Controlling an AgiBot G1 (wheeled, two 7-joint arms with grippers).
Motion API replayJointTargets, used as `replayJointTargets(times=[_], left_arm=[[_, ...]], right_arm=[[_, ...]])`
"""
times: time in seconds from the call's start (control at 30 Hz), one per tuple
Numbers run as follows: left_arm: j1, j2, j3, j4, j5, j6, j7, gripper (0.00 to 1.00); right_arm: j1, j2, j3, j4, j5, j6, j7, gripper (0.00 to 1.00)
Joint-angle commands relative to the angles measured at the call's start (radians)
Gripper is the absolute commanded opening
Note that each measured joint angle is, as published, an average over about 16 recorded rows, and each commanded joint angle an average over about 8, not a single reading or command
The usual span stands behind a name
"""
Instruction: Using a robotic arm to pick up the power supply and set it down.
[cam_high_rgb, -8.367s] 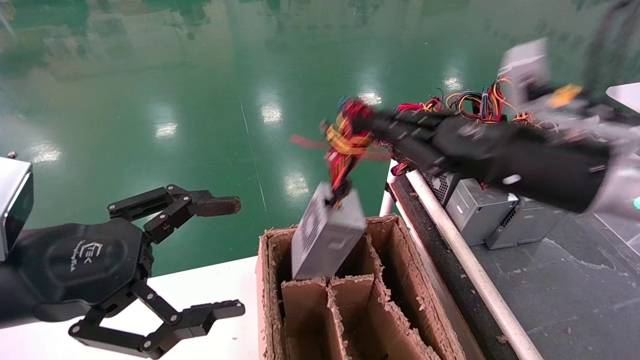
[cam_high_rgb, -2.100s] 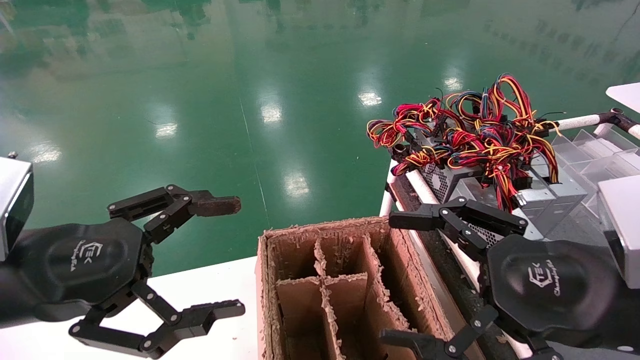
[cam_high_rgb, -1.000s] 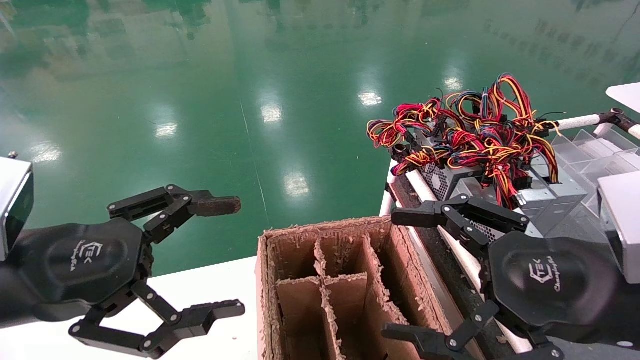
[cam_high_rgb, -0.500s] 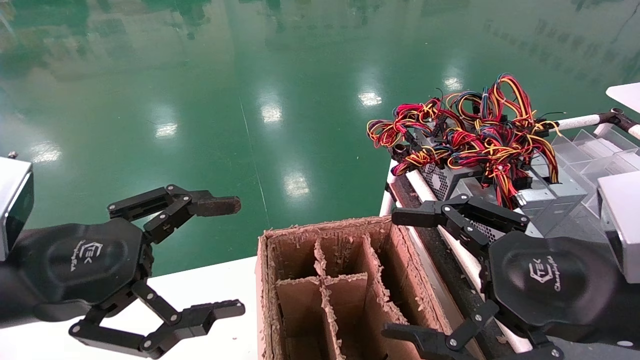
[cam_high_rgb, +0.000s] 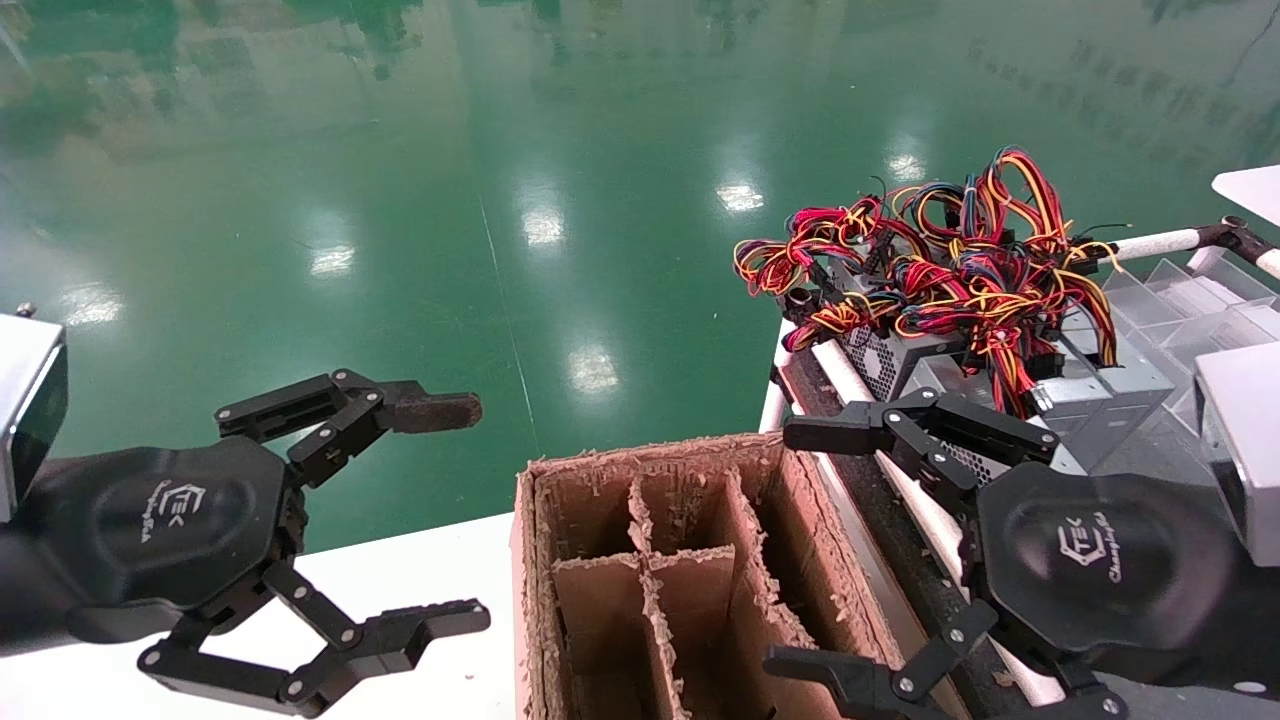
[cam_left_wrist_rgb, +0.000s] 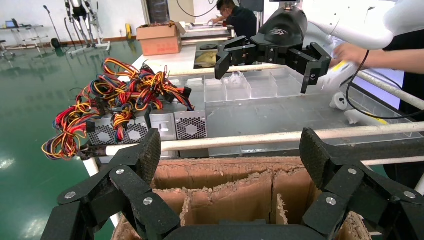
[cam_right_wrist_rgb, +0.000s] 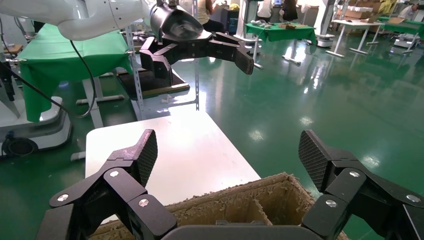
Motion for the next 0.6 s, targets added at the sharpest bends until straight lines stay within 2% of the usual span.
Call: replayJointTargets(times=[0.03, 0.6], left_arm=[[0.000, 0.000, 0.000, 0.000, 0.000, 0.000, 0.000, 1.00], [0.000, 0.000, 0.000, 0.000, 0.000, 0.000, 0.000, 1.00]], right_arm=[[0.000, 0.000, 0.000, 0.000, 0.000, 0.000, 0.000, 1.00], [0.000, 0.000, 0.000, 0.000, 0.000, 0.000, 0.000, 1.00]])
